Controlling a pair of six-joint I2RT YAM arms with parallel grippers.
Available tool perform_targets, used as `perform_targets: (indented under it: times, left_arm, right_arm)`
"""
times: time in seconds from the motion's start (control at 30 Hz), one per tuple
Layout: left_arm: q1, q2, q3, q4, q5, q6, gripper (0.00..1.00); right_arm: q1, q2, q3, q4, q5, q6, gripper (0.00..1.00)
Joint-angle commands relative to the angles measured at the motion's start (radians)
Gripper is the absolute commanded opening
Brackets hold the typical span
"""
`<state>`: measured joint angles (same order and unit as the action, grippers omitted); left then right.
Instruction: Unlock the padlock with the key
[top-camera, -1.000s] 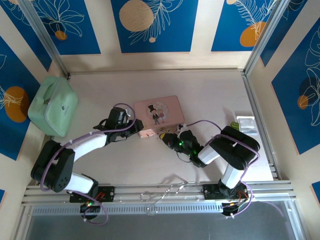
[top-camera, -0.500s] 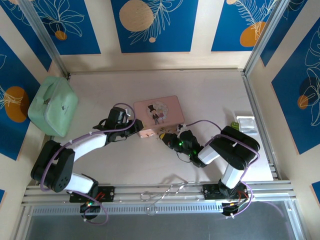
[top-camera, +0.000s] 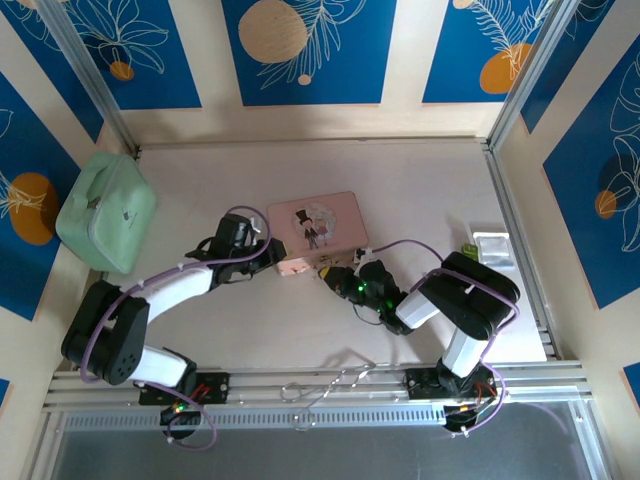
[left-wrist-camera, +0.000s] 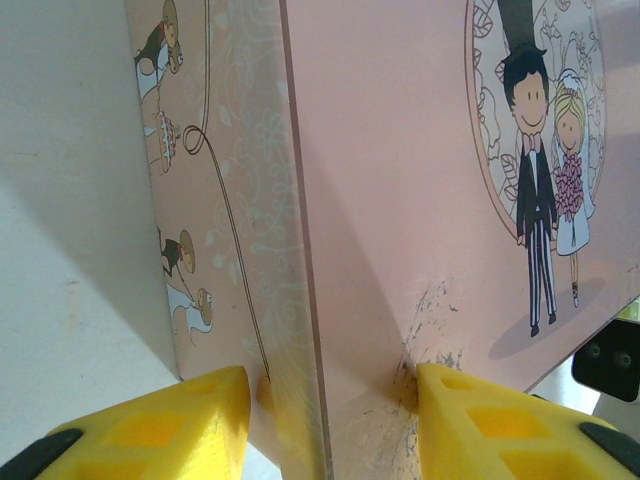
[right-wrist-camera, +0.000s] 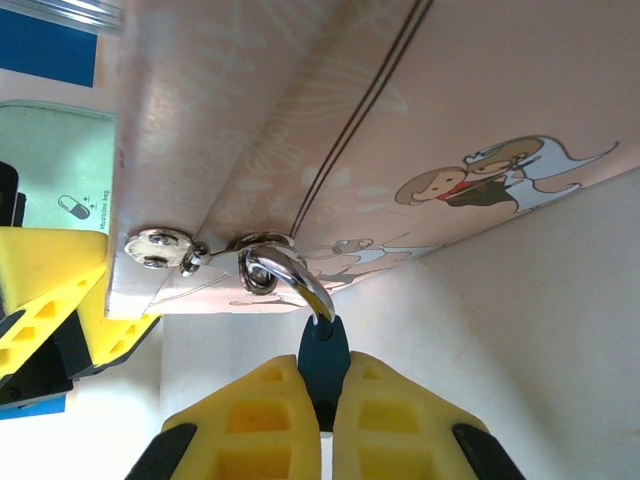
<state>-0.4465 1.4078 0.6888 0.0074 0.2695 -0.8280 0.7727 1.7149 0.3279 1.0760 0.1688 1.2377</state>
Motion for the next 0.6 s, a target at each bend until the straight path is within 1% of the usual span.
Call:
perform_targets:
  times: [0.0, 0.57]
  left_arm:
    - [0.035, 0.01, -0.016, -0.17, -0.072, 0.037, 0.46]
    - [0.04, 0.004, -0.015, -0.179, -0.063, 0.047, 0.46]
  right_arm:
    - [0.002, -0.029, -0.009, 0.004, 0.016, -0.022, 0.0]
    - [0.005, -0.025, 0.0, 0.015, 0.015, -0.017, 0.0]
